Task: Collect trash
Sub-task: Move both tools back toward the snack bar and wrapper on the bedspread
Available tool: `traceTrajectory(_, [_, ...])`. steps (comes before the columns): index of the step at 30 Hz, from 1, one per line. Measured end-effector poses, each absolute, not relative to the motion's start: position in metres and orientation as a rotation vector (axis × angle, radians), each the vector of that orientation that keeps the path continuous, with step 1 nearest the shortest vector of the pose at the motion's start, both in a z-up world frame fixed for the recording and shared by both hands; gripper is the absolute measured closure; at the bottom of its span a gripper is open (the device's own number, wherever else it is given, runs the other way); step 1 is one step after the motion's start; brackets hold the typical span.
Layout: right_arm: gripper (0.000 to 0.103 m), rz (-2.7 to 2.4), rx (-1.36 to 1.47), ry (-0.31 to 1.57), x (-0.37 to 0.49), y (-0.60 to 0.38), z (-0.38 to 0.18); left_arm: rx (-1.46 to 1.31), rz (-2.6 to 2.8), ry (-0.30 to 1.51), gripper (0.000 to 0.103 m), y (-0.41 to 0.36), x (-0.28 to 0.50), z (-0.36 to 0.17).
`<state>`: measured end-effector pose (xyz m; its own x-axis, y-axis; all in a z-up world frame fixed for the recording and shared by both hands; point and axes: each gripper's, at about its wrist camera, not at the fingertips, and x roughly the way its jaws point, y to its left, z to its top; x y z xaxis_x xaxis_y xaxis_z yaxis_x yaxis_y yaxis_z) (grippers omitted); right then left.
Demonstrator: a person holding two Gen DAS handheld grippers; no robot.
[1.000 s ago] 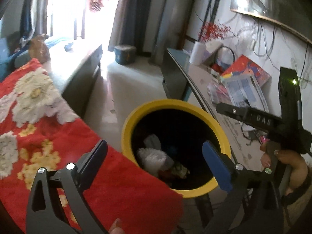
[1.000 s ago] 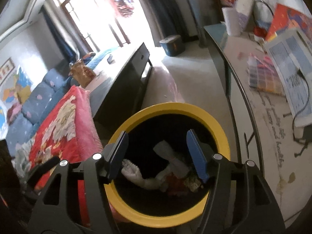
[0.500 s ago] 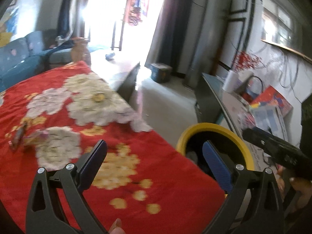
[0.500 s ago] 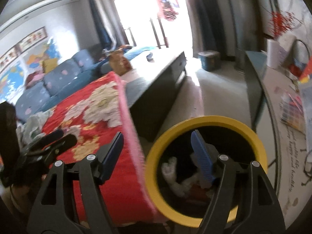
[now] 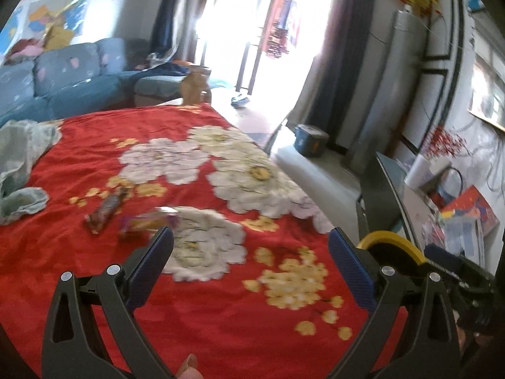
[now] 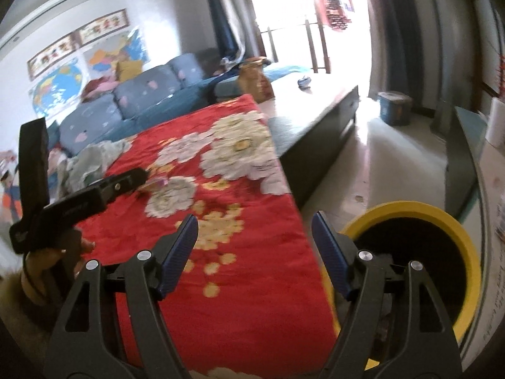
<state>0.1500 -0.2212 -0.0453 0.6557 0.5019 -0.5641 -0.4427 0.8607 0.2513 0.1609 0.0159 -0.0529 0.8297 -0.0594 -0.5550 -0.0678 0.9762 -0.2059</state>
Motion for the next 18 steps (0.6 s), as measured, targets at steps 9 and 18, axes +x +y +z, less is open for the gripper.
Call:
traceTrajectory(9, [0.037,0.653,0.030,0.709,0.163,-0.165,-0.049,-0.285,0.128,0.588,0.008,0.079,0.152,-0.055])
traceTrajectory(18, [0.037,0.749,-0.043,0.775,0.198,-0.089,-0.063,-0.303,0.227,0.616,0.009,0.138,0.150,-0.063])
